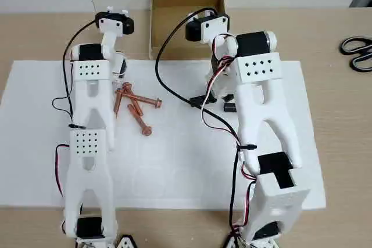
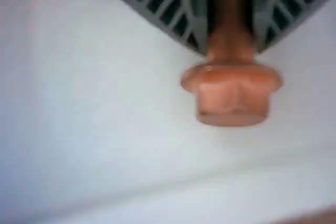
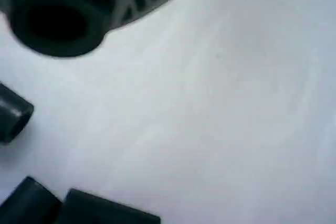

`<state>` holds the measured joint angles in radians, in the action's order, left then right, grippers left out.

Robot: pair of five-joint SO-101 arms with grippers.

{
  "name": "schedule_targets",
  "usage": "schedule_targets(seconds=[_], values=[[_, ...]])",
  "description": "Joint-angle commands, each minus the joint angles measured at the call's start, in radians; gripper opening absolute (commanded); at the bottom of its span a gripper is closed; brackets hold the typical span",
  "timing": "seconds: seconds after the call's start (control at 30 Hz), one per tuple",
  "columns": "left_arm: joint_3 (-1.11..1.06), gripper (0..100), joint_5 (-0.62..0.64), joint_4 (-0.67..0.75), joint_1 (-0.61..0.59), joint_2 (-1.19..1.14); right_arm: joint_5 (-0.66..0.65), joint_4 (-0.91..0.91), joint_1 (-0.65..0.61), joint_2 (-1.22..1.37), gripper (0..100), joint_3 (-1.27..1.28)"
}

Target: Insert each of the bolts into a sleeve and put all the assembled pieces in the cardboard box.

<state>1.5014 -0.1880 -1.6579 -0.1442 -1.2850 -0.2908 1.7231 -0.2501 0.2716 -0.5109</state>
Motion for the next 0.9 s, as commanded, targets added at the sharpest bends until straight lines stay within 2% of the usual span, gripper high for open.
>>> schedule_targets(seconds=[0.0, 0.1, 0.37, 0.47, 0.67, 0.87], values=[[0.116, 1, -0.003, -0.061, -0.005, 0.020, 0.012, 0.012, 0.007, -0.065, 0.4, -0.005], [0.183, 1, -0.003, -0.095, -0.005, 0.021, 0.012, 0.012, 0.007, -0.065, 0.4, -0.005], [0.168, 1, 0.003, -0.098, -0.002, 0.146, 0.009, 0.010, 0.012, -0.067, 0.4, -0.009], [0.090, 1, 0.003, -0.100, 0.002, 0.242, 0.009, 0.012, 0.013, -0.067, 0.4, -0.009], [-0.349, 1, 0.028, -0.100, 0.002, 0.605, 0.008, 0.013, 0.013, -0.068, 0.4, -0.009], [-0.923, 1, 0.032, -0.097, 0.020, 1.049, 0.008, 0.013, 0.013, -0.068, 0.4, -0.009]])
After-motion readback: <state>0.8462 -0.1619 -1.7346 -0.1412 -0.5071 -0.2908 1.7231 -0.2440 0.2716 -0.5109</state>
